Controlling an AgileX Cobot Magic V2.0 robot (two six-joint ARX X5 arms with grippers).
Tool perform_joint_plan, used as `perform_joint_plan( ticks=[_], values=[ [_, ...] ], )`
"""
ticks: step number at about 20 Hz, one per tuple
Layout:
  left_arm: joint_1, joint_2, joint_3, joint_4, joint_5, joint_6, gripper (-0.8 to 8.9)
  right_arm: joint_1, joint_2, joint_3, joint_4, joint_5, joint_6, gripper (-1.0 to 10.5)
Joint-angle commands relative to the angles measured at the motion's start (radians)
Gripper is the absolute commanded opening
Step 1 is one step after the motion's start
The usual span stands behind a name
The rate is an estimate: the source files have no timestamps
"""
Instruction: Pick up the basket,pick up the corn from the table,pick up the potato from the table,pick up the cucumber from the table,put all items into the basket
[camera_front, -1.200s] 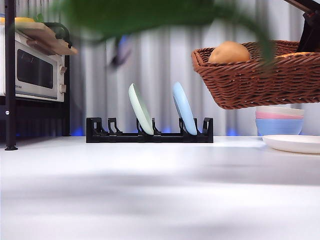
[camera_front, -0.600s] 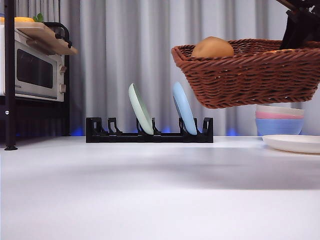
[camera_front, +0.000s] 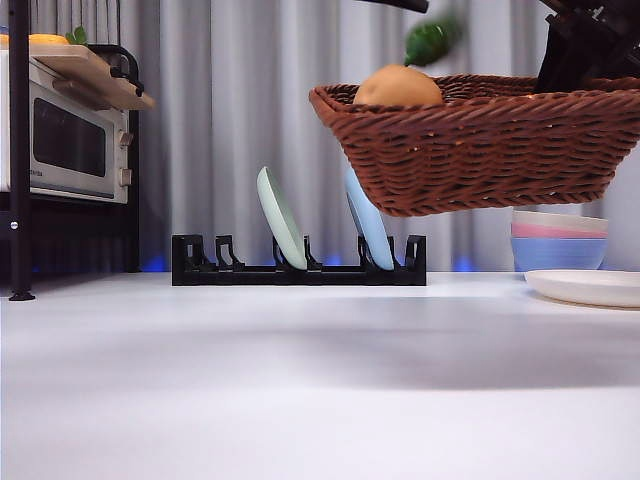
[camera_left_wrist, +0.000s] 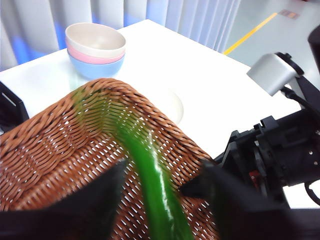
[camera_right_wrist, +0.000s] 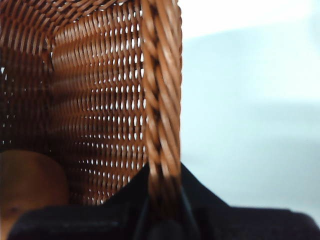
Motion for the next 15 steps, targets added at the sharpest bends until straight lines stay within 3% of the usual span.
perform_joint_plan(
  ticks=[1,9,15],
  values=[
    [0.003,0.006,-0.009,0.0,-0.006,-0.013,4.76,0.007,-0.009,0.014,0.016,-0.009,0.007,-0.2],
    [0.008,-0.204,0.055,-0.177,-0.014,0.033,4.75,0.042,0.051,0.014,0.028,-0.009,0.009,-0.2],
    [0.008,-0.42,0.082,-0.306,-0.093,0.072,4.75,0.108,0.245,0.014,0.147,-0.007,0.087,-0.2]
  ],
)
